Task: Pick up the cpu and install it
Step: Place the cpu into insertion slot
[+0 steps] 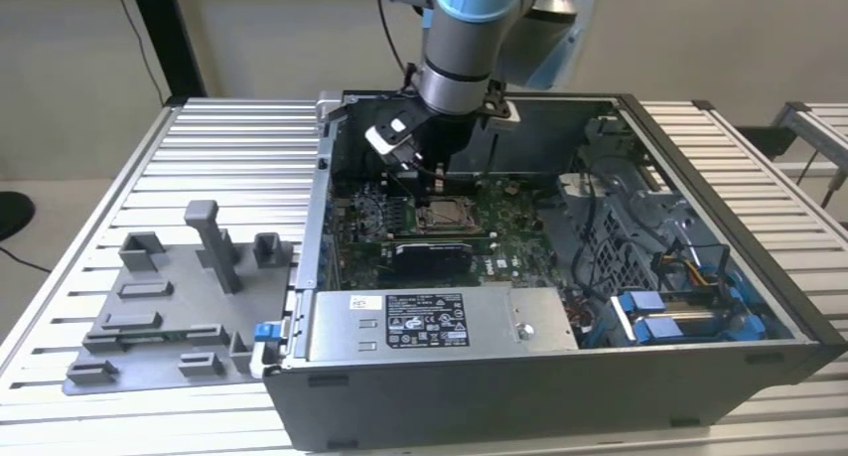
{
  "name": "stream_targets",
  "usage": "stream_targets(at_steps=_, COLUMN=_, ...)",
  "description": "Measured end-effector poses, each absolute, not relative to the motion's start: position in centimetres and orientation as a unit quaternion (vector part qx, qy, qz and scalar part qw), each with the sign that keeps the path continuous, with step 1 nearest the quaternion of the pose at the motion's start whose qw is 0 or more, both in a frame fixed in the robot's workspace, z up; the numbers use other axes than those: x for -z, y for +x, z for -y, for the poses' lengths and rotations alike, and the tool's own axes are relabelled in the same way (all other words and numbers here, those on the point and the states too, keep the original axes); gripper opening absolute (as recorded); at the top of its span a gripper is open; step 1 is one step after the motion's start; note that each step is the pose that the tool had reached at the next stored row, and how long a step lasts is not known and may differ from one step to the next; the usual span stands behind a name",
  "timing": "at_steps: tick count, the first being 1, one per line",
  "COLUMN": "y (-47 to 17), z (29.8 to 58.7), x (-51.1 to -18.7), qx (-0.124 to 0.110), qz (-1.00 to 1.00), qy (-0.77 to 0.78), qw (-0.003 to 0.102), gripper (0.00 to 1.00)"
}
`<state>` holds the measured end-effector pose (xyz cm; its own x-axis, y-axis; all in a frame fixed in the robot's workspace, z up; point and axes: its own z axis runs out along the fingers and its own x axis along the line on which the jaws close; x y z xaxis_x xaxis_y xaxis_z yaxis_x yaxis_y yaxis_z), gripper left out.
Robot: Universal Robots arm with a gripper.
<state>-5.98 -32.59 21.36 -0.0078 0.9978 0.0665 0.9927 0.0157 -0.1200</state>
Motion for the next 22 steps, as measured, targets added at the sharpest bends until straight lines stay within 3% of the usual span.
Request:
stream_targets(at_steps=14, y=-6.1, z=32.6, x=-20.2, qx=-0.012, qz=0.71, qy=-0.7, qw=0.073, gripper=0.0)
stream_targets(at_steps=22, y=-6.1, z=32.6, x=-23.5, qx=-0.012, qz=0.71, qy=-0.701, qw=0.073, gripper=0.0)
